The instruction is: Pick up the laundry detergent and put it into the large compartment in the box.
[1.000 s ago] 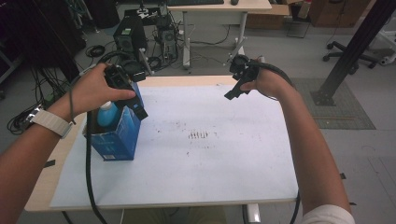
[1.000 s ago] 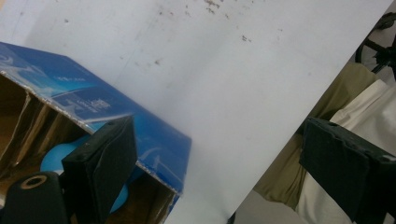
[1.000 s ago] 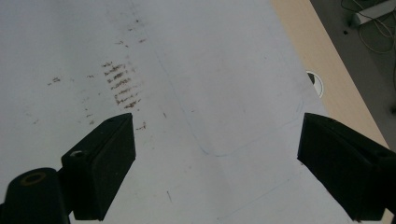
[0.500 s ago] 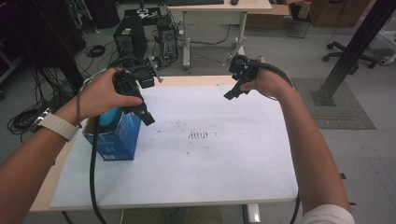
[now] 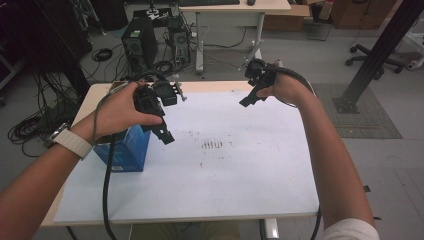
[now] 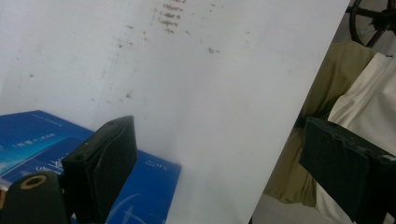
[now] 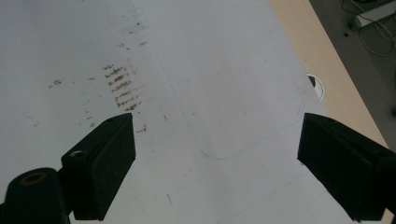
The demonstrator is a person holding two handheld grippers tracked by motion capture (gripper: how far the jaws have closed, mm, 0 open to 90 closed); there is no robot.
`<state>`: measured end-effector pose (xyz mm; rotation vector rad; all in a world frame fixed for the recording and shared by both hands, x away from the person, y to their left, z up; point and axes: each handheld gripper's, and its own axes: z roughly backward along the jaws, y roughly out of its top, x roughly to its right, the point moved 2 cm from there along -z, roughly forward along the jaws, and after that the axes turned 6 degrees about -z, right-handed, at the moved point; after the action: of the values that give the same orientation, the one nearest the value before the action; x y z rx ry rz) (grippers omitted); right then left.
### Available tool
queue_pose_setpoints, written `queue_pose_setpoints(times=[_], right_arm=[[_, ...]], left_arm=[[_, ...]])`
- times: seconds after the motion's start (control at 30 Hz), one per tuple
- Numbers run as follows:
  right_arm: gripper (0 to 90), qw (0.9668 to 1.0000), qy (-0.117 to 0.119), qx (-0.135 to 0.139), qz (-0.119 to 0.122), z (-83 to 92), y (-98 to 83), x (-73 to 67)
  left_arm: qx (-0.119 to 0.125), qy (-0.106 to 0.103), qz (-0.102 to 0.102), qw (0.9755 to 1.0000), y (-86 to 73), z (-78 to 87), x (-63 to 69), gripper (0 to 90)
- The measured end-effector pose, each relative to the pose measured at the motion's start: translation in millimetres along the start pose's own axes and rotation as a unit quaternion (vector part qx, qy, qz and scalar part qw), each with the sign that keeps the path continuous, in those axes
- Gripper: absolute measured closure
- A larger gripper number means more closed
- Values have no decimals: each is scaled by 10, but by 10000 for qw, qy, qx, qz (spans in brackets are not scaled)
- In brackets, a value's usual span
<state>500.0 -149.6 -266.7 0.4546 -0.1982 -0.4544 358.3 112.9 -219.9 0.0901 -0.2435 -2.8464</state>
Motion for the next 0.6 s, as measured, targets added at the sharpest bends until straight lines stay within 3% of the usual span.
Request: queue_pose_setpoints(times=[0.2, 0.6], right_arm=[[114, 10000, 8, -8, 2, -6, 7, -10], [113, 10000, -9, -5, 5, 6, 7, -26]], left_arm=[[36, -40, -111, 9999, 44, -49, 58, 115], [78, 9, -107, 9999, 53, -87, 70, 115]])
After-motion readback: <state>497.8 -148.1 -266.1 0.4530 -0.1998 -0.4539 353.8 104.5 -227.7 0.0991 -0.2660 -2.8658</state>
